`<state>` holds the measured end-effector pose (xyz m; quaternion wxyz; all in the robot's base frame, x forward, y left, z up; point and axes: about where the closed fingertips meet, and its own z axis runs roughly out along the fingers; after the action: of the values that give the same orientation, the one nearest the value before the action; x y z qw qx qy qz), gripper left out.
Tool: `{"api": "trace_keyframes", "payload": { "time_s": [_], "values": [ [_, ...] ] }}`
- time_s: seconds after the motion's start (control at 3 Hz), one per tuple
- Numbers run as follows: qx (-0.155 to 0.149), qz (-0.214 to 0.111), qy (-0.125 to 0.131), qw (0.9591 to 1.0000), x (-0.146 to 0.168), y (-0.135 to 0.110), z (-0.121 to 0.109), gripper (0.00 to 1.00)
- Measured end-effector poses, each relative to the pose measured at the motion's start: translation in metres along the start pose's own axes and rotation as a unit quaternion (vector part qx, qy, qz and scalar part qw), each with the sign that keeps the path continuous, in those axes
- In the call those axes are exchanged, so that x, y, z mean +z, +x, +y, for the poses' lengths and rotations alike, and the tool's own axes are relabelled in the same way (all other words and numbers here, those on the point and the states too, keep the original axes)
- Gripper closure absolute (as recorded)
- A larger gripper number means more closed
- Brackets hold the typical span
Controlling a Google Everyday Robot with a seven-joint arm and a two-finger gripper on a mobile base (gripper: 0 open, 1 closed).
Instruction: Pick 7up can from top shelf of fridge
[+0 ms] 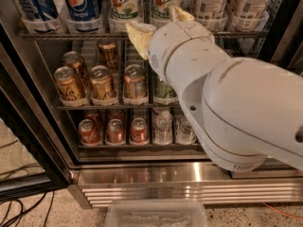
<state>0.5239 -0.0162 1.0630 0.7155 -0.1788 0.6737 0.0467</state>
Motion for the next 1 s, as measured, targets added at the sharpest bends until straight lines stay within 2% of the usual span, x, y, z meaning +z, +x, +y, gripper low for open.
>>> {"api": "trace_keyframes", "payload": {
  "time_s": [0.33, 1.0],
  "values": [
    [-0.010, 0.002, 0.014, 0.9999, 0.0061, -0.0024, -0.0031, 0.41],
    [-0.016, 0.008, 0.062, 0.9979, 0.0111, -0.0061, -0.0118, 0.41]
  ]
}}
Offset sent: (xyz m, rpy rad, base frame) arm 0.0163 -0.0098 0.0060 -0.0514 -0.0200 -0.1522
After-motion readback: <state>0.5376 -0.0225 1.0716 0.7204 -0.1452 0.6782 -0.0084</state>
